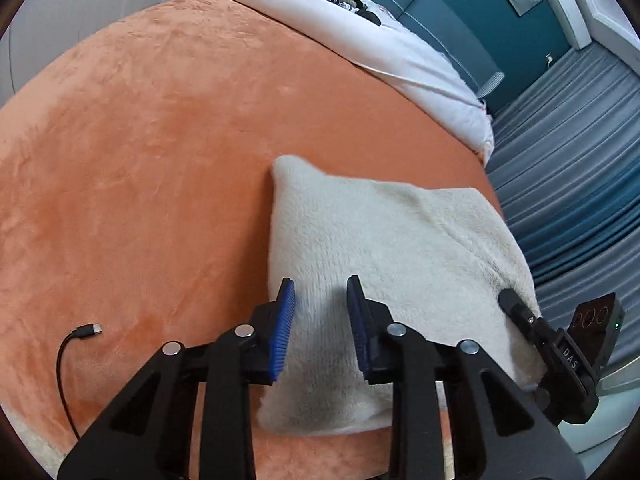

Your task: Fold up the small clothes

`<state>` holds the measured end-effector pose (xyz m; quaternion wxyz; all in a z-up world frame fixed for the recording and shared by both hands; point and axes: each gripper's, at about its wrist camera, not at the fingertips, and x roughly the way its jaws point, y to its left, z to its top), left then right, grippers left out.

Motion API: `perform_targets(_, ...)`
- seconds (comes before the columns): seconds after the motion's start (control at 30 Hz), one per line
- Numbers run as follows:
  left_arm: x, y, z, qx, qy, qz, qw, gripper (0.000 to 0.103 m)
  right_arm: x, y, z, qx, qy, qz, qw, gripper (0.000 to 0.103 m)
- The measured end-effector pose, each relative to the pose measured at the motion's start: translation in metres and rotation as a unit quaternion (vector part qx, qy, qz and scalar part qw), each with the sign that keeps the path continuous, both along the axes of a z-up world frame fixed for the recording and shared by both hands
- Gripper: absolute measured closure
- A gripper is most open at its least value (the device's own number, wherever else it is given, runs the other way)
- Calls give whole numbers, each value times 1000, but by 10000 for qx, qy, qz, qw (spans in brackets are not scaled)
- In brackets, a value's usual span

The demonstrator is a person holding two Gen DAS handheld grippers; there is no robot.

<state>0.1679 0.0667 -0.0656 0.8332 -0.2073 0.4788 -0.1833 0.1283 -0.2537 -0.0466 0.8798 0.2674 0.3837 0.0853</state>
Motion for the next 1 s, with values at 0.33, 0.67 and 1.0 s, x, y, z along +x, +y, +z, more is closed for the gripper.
perform_targets(0.33, -19, -5, -63, 909, 723, 159, 9931, 77, -5, -19, -74, -110, 1114, -515, 9924, 56)
perform_targets(0.67, -28, -23, -43, 1621, 303, 60, 9863, 56, -28, -12, -87, -805, 1304, -392, 9874, 45)
perform_targets(1.0, -40, -35, -34, 2192, 99, -31, 9756, 56, -35, -7, -80, -1315, 1500, -509, 9786, 41)
